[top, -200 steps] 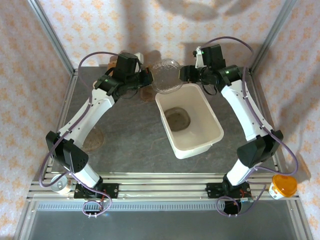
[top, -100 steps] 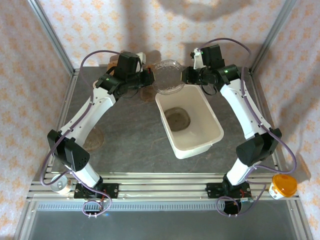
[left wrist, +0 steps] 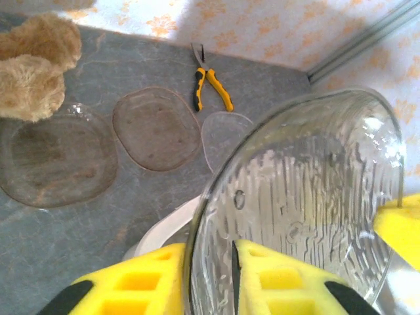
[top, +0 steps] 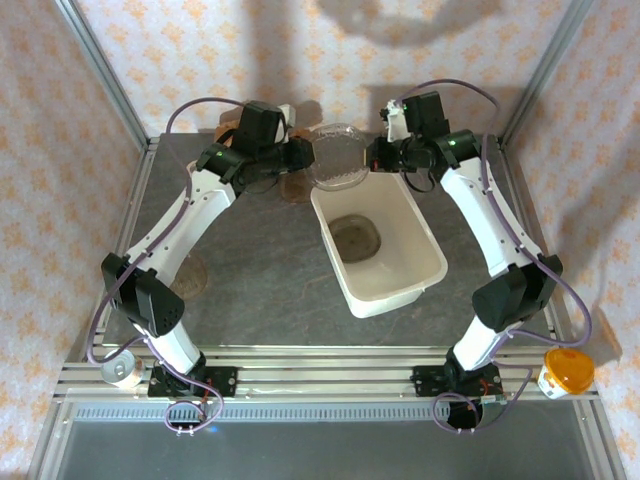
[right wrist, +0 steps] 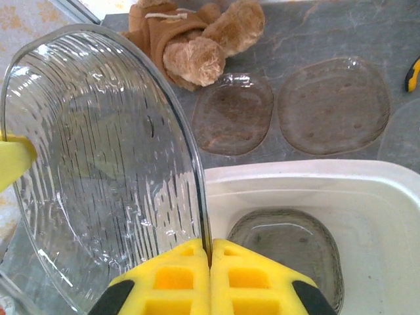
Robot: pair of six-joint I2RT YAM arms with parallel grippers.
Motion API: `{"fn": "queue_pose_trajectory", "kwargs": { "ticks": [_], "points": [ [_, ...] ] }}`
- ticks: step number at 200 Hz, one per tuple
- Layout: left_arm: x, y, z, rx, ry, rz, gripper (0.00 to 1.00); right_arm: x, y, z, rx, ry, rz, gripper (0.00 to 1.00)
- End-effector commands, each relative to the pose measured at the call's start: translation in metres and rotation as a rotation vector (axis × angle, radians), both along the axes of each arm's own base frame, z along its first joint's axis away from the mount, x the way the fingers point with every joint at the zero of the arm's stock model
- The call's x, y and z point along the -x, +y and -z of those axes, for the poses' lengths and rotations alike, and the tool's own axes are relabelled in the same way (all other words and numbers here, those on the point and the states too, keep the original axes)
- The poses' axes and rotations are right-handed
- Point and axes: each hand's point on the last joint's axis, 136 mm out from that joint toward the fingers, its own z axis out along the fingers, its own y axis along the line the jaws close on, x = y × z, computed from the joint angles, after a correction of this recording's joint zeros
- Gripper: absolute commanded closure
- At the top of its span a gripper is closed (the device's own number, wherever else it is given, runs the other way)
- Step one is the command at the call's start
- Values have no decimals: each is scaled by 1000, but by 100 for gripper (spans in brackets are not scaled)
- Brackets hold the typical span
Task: Place the plates into the plastic bin on the countertop
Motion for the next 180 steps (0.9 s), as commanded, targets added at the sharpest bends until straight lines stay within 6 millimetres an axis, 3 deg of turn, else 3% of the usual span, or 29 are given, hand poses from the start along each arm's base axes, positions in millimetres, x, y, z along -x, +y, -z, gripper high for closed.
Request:
{"fn": "queue_pose_trajectory", "kwargs": {
  "ticks": [1, 26, 51, 57, 97, 147, 180],
  "points": [
    [0, 3, -10, -82, -34, 25, 61, 2, -7, -8, -60, -11, 2, 100],
    [-3, 11, -26, -212, -72, 60, 55, 10, -11, -6, -40, -17, -25, 100],
    [-8, 4, -34, -292, -83, 162, 52, 20, -13, -4, -20, -18, -53, 100],
    [-13, -1, -20, -316, -53, 199, 52, 23, -14, -4, -15, -17, -61, 100],
    [-7, -25, 1, -360, -23, 428, 52, 40, -22, 0, 43, -30, -99, 100],
    [11, -43, 6, -376, -49, 567, 50, 55, -26, 9, 82, -2, -144, 100],
    [11, -44, 3, -376, -71, 557, 50, 59, -28, 16, 99, 19, -152, 100]
  ]
}}
